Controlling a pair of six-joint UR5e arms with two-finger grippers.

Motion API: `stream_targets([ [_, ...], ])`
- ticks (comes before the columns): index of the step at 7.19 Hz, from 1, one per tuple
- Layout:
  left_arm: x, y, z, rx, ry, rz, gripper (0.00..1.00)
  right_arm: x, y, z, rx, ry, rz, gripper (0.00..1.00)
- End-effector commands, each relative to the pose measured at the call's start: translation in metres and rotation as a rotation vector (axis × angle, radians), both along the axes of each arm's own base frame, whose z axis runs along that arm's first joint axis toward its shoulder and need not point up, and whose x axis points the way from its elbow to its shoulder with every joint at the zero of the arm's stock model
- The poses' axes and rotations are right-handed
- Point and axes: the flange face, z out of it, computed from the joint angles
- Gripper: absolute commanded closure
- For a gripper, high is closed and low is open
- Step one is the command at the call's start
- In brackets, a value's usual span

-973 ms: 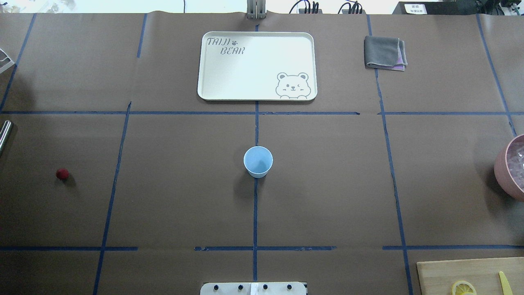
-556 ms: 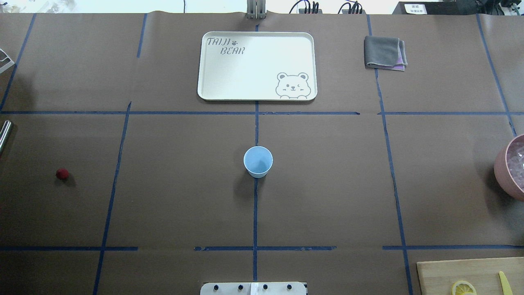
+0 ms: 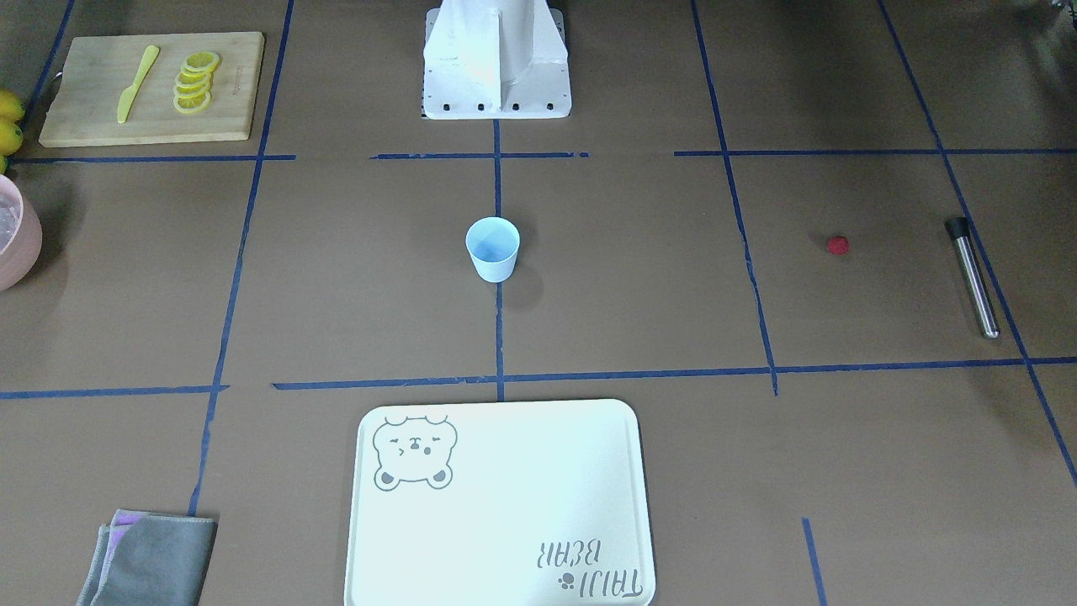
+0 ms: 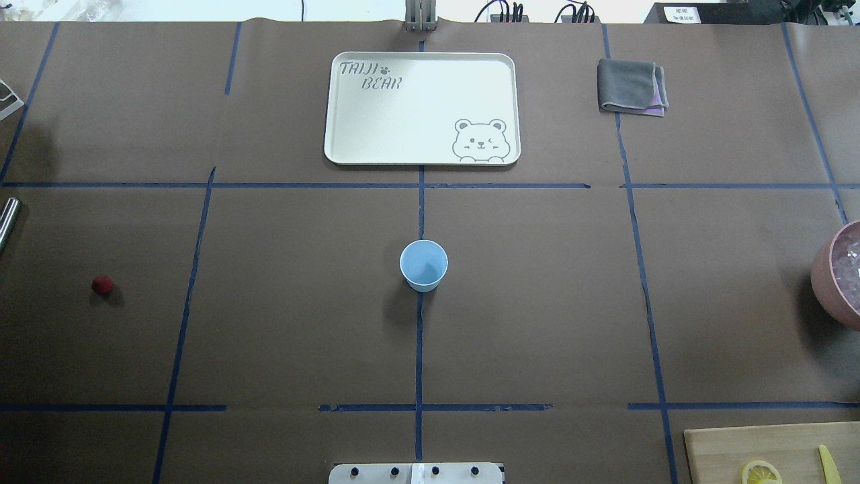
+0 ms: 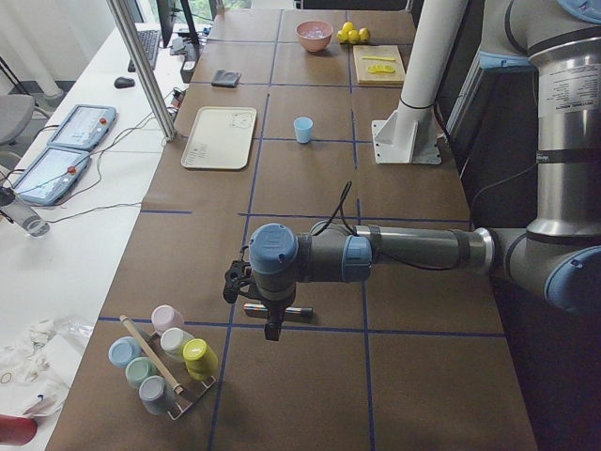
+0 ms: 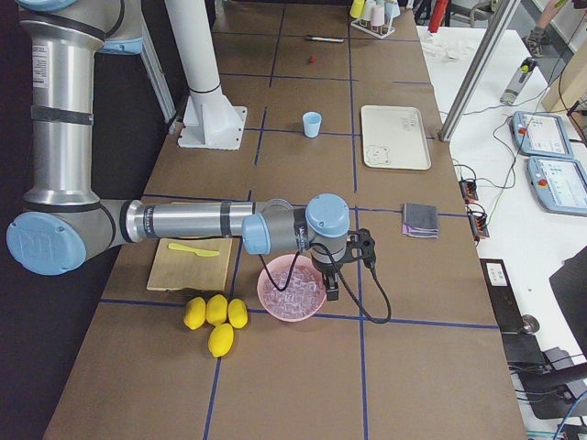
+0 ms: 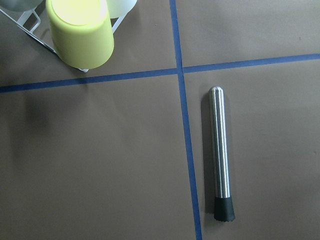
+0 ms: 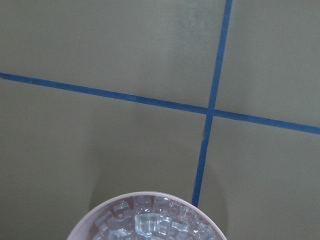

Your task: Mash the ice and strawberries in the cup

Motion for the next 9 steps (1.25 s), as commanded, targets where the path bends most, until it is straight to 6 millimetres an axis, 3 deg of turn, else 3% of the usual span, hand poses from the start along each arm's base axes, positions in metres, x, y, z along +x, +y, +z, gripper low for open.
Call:
stream_targets([
  [1,0.000,0.000,-0.001,0.002,0.000,0.000,0.00,-0.014,0.018,0.010,0.054,-0.004,-0.038,0.08],
  [3,0.000,-0.001,-0.001,0.005,0.000,0.000,0.00,-0.037,0.024,0.016,0.039,-0.009,-0.090,0.14],
  [4,0.000,-0.001,-0.002,0.007,0.000,0.000,0.00,-0.041,0.024,0.018,0.033,-0.012,-0.099,0.22],
  [6,0.000,-0.002,-0.002,0.007,0.000,0.001,0.00,-0.055,0.024,0.022,0.019,-0.009,-0.124,0.27],
  [9,0.000,-0.002,-0.002,0.009,0.001,0.001,0.00,-0.074,0.023,0.046,-0.015,0.001,-0.173,0.37],
])
